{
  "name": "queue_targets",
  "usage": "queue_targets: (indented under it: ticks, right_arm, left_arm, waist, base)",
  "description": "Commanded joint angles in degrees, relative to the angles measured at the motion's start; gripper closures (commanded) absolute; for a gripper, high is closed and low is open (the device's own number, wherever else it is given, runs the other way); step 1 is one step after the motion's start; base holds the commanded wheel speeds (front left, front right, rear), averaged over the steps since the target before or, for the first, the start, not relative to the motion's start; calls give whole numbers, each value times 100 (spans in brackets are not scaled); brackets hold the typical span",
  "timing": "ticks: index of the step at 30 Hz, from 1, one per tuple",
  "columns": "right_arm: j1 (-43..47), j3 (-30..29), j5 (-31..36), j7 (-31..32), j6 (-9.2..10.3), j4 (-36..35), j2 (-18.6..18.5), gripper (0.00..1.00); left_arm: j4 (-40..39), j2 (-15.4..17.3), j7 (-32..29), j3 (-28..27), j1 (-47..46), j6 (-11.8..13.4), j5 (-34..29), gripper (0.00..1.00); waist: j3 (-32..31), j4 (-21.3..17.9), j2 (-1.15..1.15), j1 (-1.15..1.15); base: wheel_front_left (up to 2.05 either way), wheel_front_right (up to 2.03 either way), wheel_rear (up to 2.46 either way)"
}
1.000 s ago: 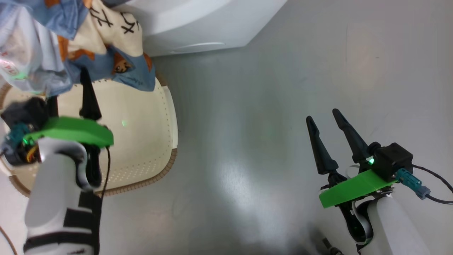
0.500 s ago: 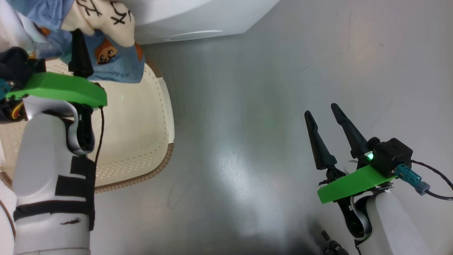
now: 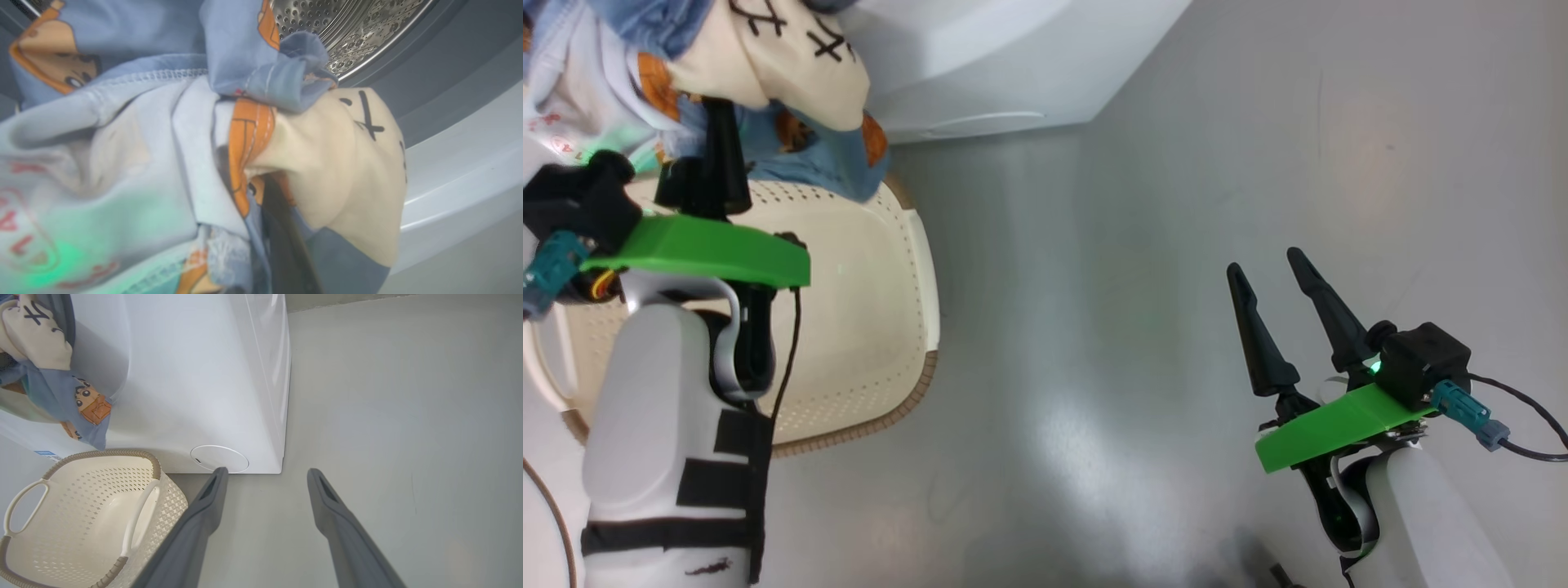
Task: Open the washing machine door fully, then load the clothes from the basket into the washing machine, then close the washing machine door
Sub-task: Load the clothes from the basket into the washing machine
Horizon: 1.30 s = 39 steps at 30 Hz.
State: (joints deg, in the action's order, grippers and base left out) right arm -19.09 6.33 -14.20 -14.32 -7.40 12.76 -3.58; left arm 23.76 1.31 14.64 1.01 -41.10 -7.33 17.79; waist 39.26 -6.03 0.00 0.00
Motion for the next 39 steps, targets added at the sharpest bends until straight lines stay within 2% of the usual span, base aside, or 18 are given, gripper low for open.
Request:
queue_targets:
  ticks: [1, 7, 15, 20, 32, 39]
  right_arm:
    - [140, 98, -4, -68, -9, -91, 48, 0]
    - [218, 121, -31, -68, -9, 3, 54, 0]
    - [277, 193, -68, -68, -9, 23, 59, 0]
    - [290, 204, -89, -68, -9, 4, 61, 0]
    - [229, 236, -179, -68, -9, -25, 66, 0]
    - [196, 250, -248, -68, -9, -67, 68, 0]
  left_arm:
    - [-153, 163, 36, -117, 135, -14, -26, 100]
    - [-335, 309, 36, -233, 186, 80, -579, 100]
    - [414, 872, -116, -136, -700, 193, -1023, 100]
    - [882, 1108, -333, -16, -1356, 210, -1200, 100]
    - [1865, 1269, -616, 307, -2779, 292, -1480, 100]
    - [2397, 1354, -741, 371, -3293, 323, -1510, 100]
  waist:
    - [-112, 70, 0, 0]
    - [-450, 130, 0, 0]
    - [-577, 36, 0, 0]
    - [-497, -78, 0, 0]
    - [-184, -329, 0, 0]
    - [80, -419, 0, 0]
  base:
    - [0, 0, 0]
    - [0, 0, 0]
    - [0, 0, 0]
    - [0, 0, 0]
    - [0, 0, 0]
    - [0, 0, 0]
